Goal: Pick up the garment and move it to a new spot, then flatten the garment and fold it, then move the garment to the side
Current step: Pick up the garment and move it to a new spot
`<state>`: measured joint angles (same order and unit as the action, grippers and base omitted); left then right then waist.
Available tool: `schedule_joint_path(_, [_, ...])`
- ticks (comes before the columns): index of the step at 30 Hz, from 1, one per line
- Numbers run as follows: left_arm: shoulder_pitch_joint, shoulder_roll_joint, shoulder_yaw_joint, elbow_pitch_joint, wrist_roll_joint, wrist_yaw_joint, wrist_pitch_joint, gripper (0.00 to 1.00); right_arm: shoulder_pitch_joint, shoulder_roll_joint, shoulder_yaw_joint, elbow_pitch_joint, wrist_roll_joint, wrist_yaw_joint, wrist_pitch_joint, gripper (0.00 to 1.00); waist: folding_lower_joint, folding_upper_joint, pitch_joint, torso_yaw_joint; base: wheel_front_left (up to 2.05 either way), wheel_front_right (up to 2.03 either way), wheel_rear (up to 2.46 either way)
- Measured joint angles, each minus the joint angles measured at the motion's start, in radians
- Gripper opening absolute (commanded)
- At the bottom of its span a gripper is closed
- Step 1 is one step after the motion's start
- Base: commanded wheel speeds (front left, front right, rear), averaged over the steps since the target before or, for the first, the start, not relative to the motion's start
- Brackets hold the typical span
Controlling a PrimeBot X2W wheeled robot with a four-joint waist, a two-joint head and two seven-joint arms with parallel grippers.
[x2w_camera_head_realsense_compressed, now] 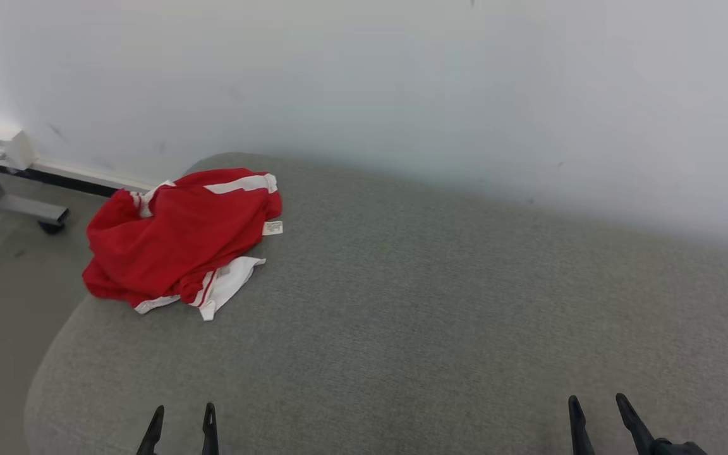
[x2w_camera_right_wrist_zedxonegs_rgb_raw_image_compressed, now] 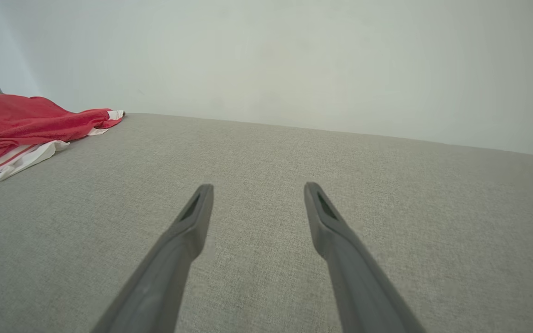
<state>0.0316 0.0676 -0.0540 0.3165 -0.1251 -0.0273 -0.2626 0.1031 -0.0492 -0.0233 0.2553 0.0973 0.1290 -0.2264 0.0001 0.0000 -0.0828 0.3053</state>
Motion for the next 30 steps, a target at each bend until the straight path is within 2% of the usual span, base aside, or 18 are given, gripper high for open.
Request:
schedule_joint_path(6, [-0.005, 0.004, 0.020, -0.009, 0.001, 0.002, 0.000, 1.00, -0.021, 0.000, 0.019, 0.016, 0.009, 0.000, -0.012, 1.00, 0.0000, 0.0000, 0.006, 0.099, 0.00, 0.00, 0.00])
schedule_joint_path(7, [-0.004, 0.004, 0.041, -0.026, -0.006, 0.011, 0.000, 1.00, -0.039, 0.000, 0.037, 0.020, 0.008, 0.000, -0.012, 1.00, 0.0000, 0.0000, 0.011, 0.127, 0.00, 0.00, 0.00])
schedule_joint_path(11, [0.006, 0.002, 0.072, -0.061, -0.026, 0.028, 0.000, 1.00, -0.073, 0.001, 0.069, 0.032, 0.006, 0.000, -0.012, 1.00, 0.0000, 0.0000, 0.032, 0.167, 0.00, 0.00, 0.00])
schedule_joint_path(24, [0.048, -0.012, 0.123, -0.116, -0.049, 0.053, 0.000, 1.00, -0.131, 0.000, 0.115, 0.081, 0.004, 0.000, -0.014, 1.00, 0.0000, 0.0000, 0.095, 0.215, 0.00, 0.00, 0.00])
schedule_joint_path(27, [0.045, -0.013, 0.127, -0.115, -0.067, 0.040, 0.000, 1.00, -0.132, 0.000, 0.115, 0.085, 0.003, 0.000, -0.018, 1.00, 0.0000, 0.0000, 0.093, 0.214, 0.00, 0.00, 0.00])
schedule_joint_path(30, [0.014, -0.015, 0.121, -0.055, -0.103, 0.018, 0.000, 1.00, -0.130, 0.000, 0.106, 0.087, 0.005, 0.000, -0.020, 1.00, -0.0002, 0.0000, 0.092, 0.213, 0.00, 0.00, 0.00])
